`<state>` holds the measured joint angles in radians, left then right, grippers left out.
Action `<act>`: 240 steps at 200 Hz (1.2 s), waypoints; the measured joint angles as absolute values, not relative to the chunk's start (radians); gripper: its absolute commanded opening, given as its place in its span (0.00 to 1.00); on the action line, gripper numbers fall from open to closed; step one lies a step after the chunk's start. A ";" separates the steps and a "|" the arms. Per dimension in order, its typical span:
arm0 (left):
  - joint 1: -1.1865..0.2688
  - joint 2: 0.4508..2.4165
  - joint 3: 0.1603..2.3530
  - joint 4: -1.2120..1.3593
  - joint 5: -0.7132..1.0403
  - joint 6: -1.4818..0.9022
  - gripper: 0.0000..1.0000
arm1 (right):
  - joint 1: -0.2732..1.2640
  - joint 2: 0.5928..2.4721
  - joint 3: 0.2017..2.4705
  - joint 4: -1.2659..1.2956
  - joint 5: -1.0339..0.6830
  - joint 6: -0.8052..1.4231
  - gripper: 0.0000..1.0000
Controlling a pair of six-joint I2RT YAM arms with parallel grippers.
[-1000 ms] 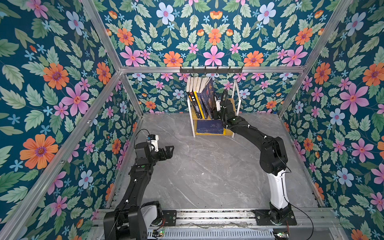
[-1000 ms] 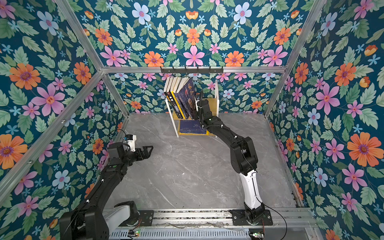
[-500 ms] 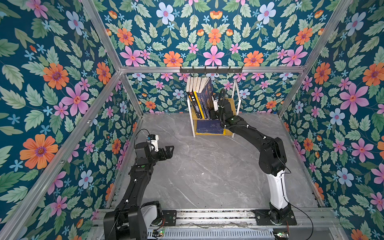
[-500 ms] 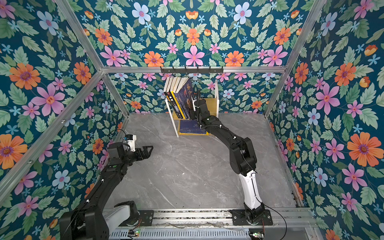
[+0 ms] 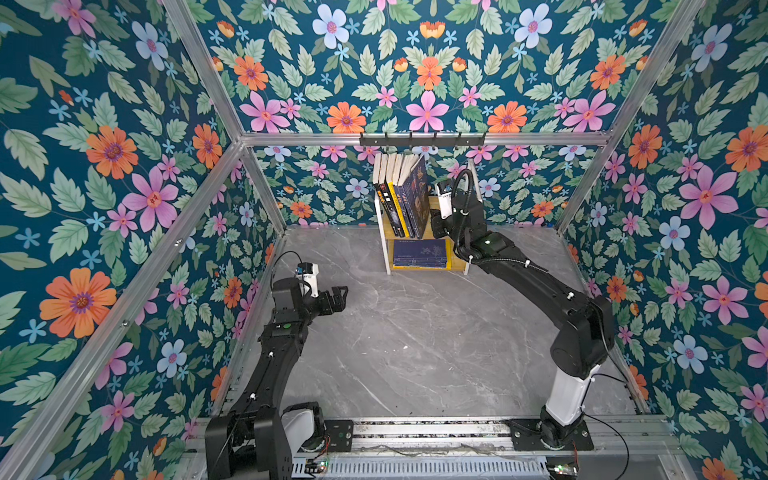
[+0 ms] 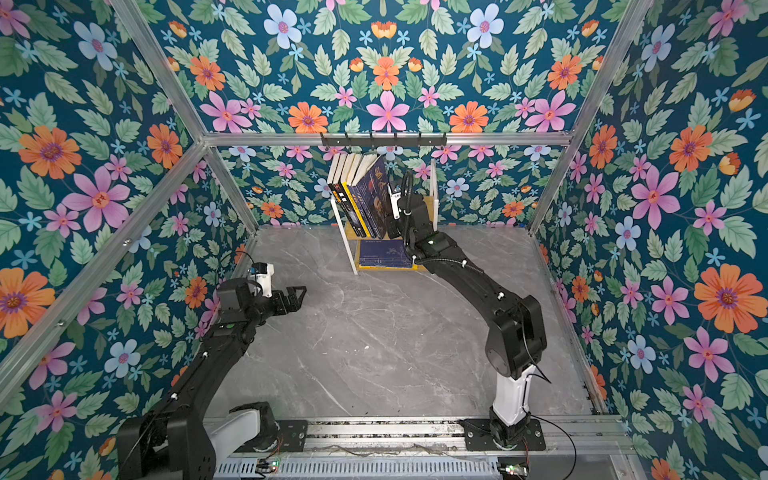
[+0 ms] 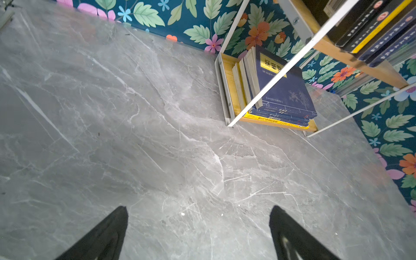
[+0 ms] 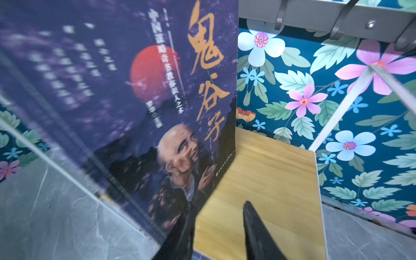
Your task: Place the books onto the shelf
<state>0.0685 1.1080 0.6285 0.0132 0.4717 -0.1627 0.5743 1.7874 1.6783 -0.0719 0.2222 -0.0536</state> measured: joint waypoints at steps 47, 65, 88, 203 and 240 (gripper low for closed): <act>0.065 1.203 0.586 0.155 0.422 -0.069 1.00 | 0.607 1.514 1.369 -0.061 0.230 -0.050 0.97; 0.065 1.251 0.535 0.278 0.421 -0.045 1.00 | 0.610 1.432 1.259 -0.055 0.238 -0.035 0.99; 0.065 1.311 0.461 0.440 0.418 -0.023 1.00 | 0.611 1.328 1.124 -0.055 0.247 -0.025 0.99; 0.056 1.508 0.278 1.054 0.368 0.052 1.00 | 0.424 1.071 0.562 0.084 0.242 0.021 0.99; 0.052 1.523 0.269 1.126 0.329 0.054 1.00 | 0.273 1.074 0.469 0.176 0.207 0.030 0.99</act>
